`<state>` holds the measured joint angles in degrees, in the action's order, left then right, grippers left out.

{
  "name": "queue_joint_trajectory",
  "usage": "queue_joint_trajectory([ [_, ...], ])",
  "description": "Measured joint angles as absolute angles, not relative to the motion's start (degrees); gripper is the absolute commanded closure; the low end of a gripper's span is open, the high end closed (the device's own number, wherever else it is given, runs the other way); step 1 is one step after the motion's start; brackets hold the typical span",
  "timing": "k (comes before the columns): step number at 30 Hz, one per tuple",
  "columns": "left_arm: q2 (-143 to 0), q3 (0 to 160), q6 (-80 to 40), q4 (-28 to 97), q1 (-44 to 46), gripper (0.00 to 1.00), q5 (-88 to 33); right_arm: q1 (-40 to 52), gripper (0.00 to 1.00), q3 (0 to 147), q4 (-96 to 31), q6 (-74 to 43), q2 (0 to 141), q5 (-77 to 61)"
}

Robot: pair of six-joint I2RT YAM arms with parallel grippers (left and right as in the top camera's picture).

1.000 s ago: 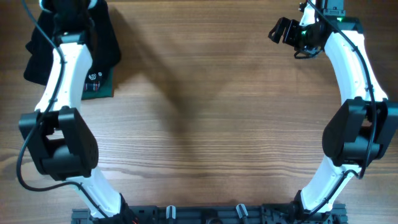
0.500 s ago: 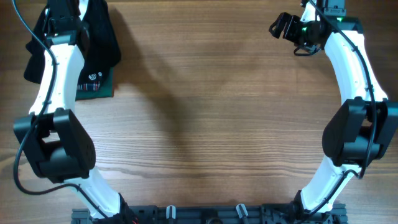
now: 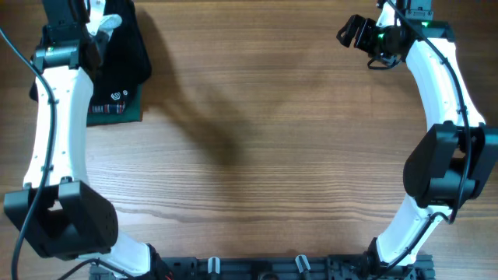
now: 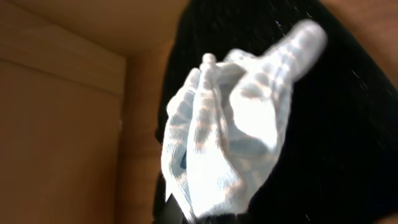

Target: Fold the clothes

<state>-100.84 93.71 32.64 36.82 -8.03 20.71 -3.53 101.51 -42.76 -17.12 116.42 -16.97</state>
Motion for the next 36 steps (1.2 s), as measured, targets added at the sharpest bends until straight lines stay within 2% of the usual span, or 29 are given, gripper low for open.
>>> queue_joint_trajectory([
  [3, -100.77, 93.71, 32.42, 39.88, -8.03, 0.89, 19.05, -3.53, 0.0, 101.51, -42.76, -17.37, 116.42, -17.3],
  [4, -100.77, 93.71, 32.29, 40.82, -8.03, 0.8, 18.41, -3.53, 0.0, 101.51, -42.76, -17.39, 116.42, -17.56],
  [5, -100.77, 93.71, 32.29, 41.34, -8.03, 0.66, 17.96, -3.53, 0.0, 101.51, -42.76, -17.56, 116.42, -17.74],
  [8, -100.77, 93.71, 31.75, 45.01, -8.03, 0.39, 16.1, -3.53, 0.0, 101.51, -42.76, -17.78, 116.42, -18.02],
  [12, -100.77, 93.76, 31.27, 51.51, -8.03, 0.16, 12.99, -3.53, 0.01, 101.51, -42.61, -17.78, 116.42, -18.04],
  [15, -100.77, 93.76, 31.03, 54.15, -8.03, 0.12, 9.56, -3.53, 0.01, 101.51, -42.39, -18.22, 116.42, -18.04],
  [21, -100.77, 93.76, 30.89, 55.99, -8.03, 0.13, 2.28, -3.53, 0.01, 101.51, -42.61, -18.85, 116.42, -18.26],
  [25, -100.77, 93.76, 28.82, 55.9, -8.16, 0.21, 0.21, -3.53, 0.0, 101.51, -42.78, -18.87, 116.42, -18.44],
  [27, -100.77, 93.76, 25.54, 55.0, -8.6, 0.24, -0.36, -3.53, 0.01, 101.51, -42.78, -18.87, 116.42, -18.41],
  [36, -100.77, 93.76, 0.16, 48.31, -14.59, 0.22, -1.02, -3.53, 0.0, 101.51, -42.81, -18.87, 116.42, -18.41],
])
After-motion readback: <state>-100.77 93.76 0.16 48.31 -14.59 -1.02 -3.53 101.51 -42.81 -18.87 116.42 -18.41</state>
